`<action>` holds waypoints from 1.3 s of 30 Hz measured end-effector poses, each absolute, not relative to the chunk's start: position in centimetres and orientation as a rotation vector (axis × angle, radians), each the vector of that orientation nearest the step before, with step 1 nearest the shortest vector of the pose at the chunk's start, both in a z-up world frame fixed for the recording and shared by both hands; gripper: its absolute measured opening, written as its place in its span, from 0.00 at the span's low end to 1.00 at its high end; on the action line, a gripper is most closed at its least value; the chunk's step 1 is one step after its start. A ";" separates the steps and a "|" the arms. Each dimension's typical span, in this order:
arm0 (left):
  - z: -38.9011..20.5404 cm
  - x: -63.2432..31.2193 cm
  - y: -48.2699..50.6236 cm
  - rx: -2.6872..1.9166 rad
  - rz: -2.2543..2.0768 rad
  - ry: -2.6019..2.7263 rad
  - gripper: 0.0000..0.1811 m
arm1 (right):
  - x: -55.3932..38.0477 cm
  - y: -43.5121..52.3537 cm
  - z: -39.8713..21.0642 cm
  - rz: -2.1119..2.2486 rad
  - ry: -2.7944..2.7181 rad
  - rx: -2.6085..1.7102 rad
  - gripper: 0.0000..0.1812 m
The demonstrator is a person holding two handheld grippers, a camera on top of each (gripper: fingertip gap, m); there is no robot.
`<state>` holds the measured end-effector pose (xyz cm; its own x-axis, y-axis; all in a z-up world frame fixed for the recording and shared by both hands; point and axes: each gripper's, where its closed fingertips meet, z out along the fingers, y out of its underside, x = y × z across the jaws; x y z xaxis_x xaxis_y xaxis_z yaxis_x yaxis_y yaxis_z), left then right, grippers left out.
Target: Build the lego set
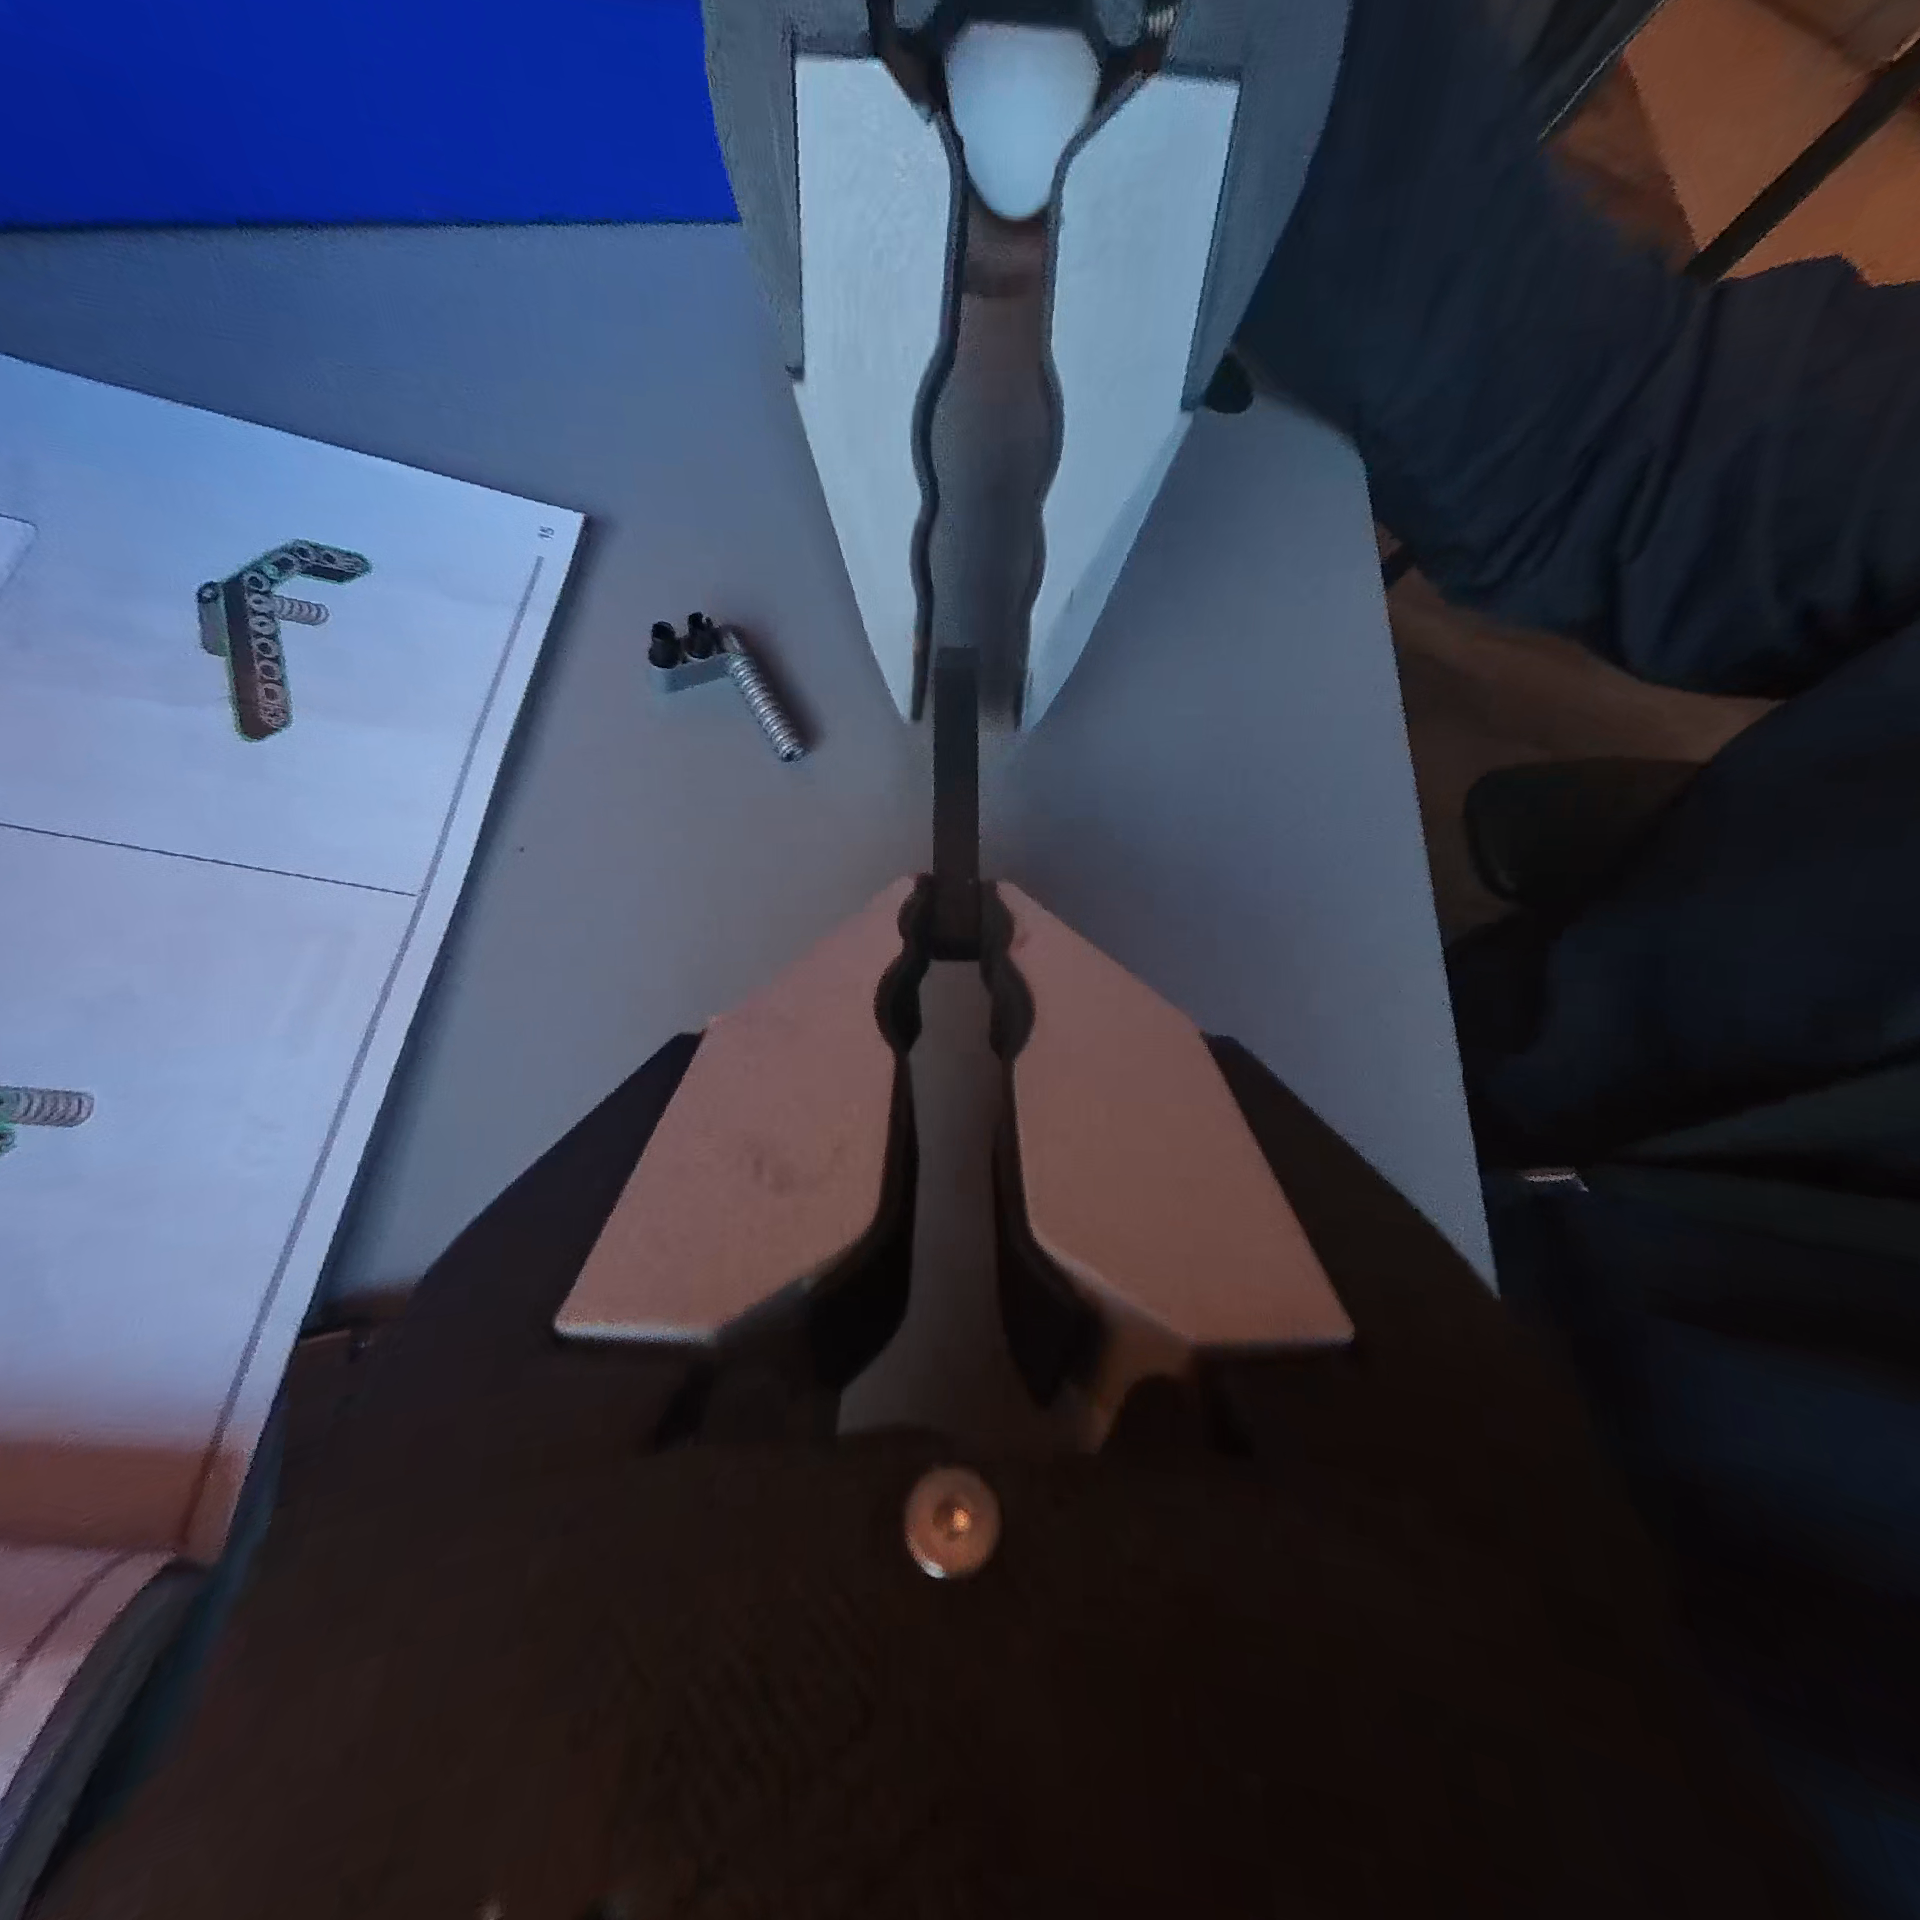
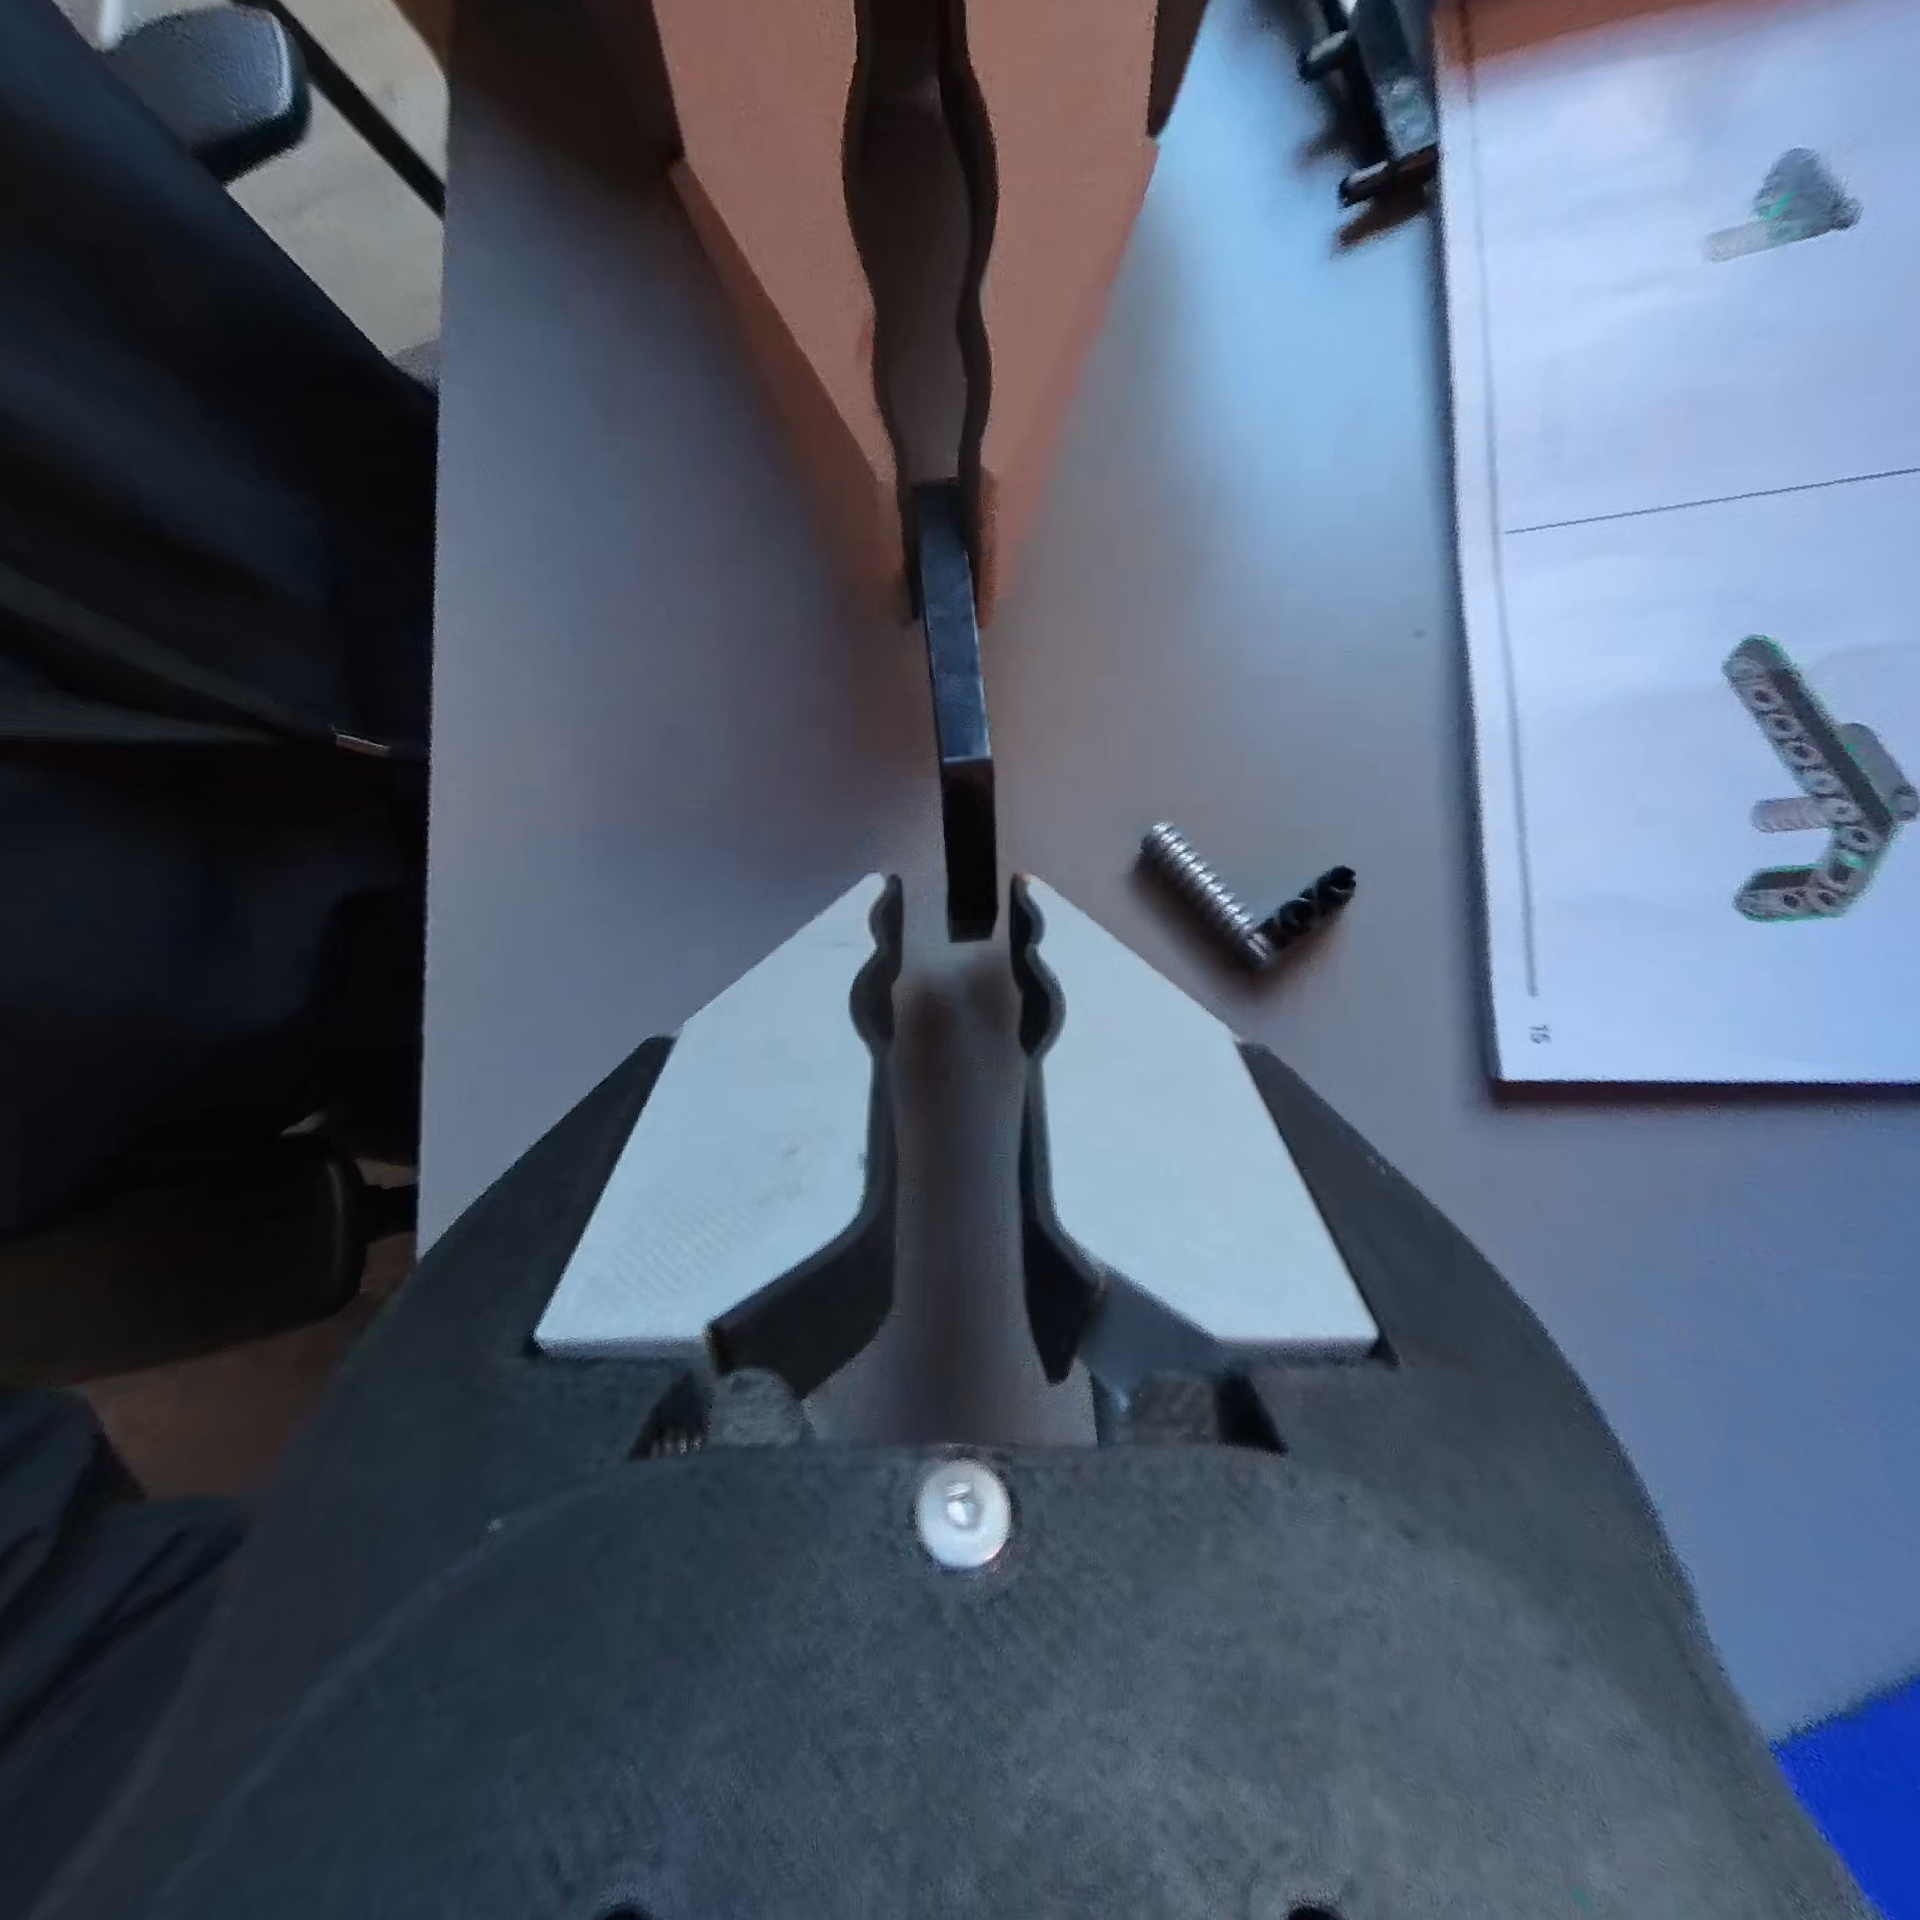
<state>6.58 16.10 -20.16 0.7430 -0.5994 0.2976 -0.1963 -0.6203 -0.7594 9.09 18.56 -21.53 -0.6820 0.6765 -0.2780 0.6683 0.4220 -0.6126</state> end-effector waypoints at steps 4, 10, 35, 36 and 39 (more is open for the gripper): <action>-20.6 6.4 16.0 -2.192 -0.663 0.634 0.03 | 8.4 19.9 -20.4 1.168 -2.536 -1.306 0.10; -21.8 6.5 16.1 -2.226 -0.581 0.693 0.03 | 7.9 21.3 -20.4 1.178 -2.468 -1.409 0.11; -22.3 6.8 16.6 -2.028 0.120 1.114 0.03 | 9.5 18.2 -21.8 1.027 -2.668 -1.053 0.11; -22.6 6.8 16.6 -2.032 0.146 1.130 0.03 | 9.6 18.2 -22.0 1.007 -2.681 -1.047 0.08; -22.6 6.9 16.6 -2.015 0.170 1.141 0.03 | 10.0 18.1 -22.4 0.990 -2.712 -1.030 0.07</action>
